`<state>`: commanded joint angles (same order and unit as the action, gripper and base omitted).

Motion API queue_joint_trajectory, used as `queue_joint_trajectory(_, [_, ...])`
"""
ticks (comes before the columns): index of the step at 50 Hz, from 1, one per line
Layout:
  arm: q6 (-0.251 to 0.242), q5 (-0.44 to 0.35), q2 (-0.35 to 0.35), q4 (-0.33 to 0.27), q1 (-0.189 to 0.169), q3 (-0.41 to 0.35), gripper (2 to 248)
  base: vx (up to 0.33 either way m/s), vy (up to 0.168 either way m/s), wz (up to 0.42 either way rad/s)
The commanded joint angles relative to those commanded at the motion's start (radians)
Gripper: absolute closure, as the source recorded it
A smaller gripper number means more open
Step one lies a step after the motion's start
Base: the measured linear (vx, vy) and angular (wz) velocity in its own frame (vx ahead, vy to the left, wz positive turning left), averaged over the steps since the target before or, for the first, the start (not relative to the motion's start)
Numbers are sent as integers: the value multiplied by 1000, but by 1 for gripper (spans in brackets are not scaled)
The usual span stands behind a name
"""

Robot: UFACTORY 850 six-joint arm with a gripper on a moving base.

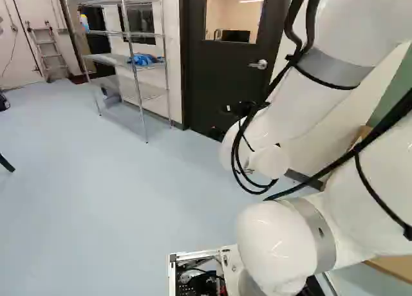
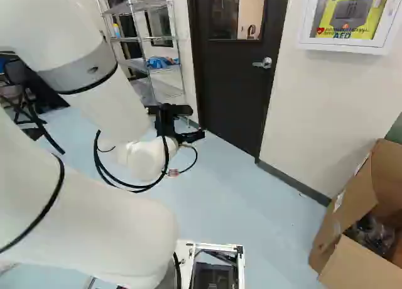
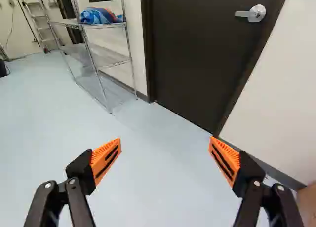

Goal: Open the door and move inside

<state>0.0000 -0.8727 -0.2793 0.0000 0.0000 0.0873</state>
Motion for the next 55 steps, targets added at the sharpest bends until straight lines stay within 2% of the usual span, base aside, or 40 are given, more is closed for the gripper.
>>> queue_joint_trajectory(43, [0,0,0,0,0,0,3,0,0,0])
queue_joint_trajectory(55, [0,0,0,0,0,0,3,79,18,-10])
